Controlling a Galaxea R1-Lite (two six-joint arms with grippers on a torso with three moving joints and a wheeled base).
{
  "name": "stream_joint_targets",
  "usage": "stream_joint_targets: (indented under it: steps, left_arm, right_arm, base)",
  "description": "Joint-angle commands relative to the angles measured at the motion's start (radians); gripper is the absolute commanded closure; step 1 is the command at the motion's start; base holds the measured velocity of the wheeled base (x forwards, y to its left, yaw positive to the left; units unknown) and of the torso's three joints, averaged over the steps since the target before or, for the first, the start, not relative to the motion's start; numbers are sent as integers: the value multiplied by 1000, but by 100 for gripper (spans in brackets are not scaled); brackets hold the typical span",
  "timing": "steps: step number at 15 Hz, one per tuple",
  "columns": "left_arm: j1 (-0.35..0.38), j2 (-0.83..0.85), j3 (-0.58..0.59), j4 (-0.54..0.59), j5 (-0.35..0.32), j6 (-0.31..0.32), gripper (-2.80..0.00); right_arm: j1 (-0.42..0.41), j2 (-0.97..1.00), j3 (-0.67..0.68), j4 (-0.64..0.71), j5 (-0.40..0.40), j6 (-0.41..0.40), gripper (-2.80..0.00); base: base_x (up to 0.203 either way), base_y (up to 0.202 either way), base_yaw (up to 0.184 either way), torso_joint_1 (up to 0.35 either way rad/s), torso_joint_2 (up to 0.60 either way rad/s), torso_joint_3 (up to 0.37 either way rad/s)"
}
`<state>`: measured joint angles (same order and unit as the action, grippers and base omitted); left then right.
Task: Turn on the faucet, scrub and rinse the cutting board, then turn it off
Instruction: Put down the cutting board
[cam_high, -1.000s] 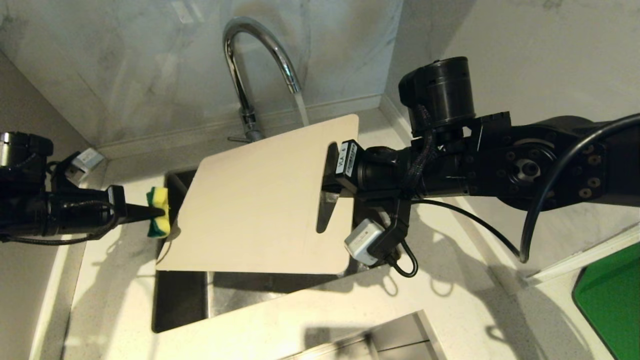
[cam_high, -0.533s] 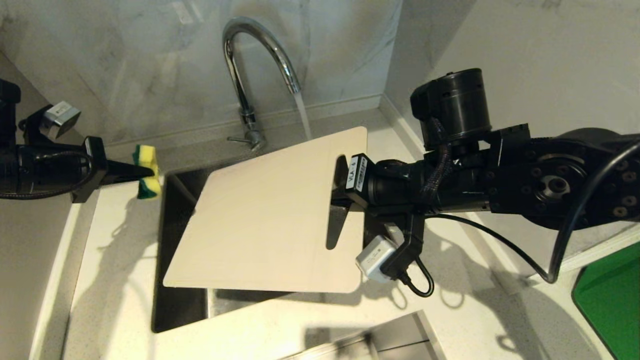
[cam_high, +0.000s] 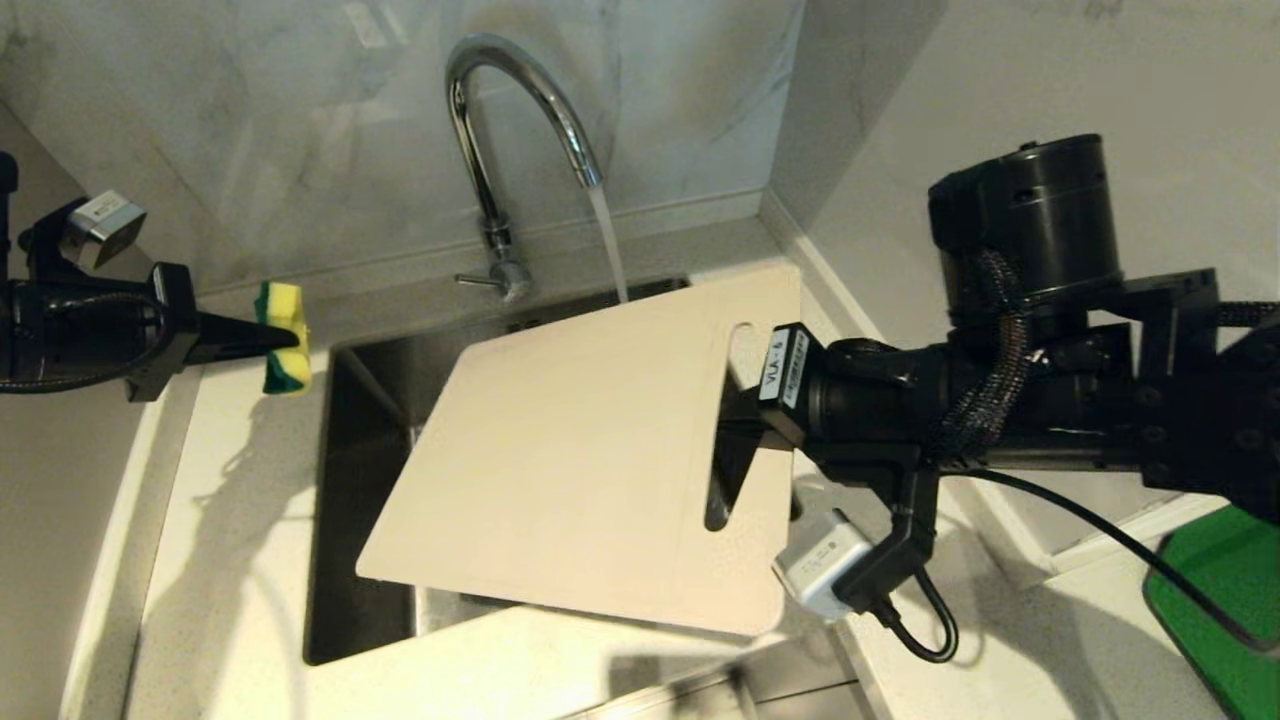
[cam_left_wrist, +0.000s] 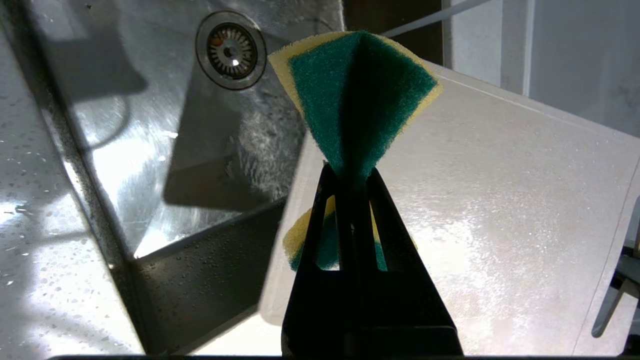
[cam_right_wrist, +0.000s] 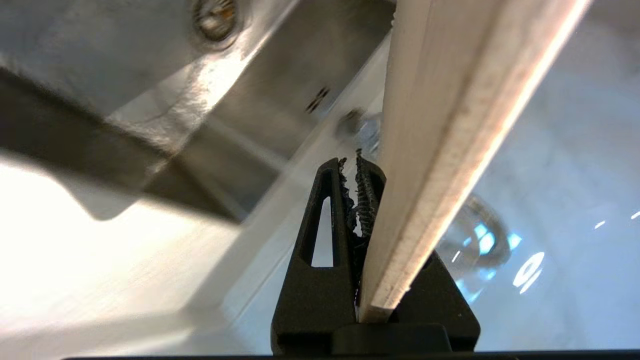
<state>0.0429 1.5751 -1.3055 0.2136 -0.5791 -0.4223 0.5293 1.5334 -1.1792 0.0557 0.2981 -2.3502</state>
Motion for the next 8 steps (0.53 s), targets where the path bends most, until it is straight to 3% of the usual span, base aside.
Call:
stream_joint_targets:
  steps: [1,5,8]
  left_arm:
    - [-5,-2,1,1,-2,-3,0]
    - [-6,10,-3,-2,1,0,0]
    - [-14,13,0,0,2,0,0]
  right_arm:
    - [-57,-107,78,-6,-4,1,0]
    - [-122,-168,162,-87,-4,86,0]
    - [-130,-175,169,-102,-5,90,0]
  base:
    - [0,0,0,0,0,0]
    - [0,0,0,0,0,0]
    - [0,0,0,0,0,0]
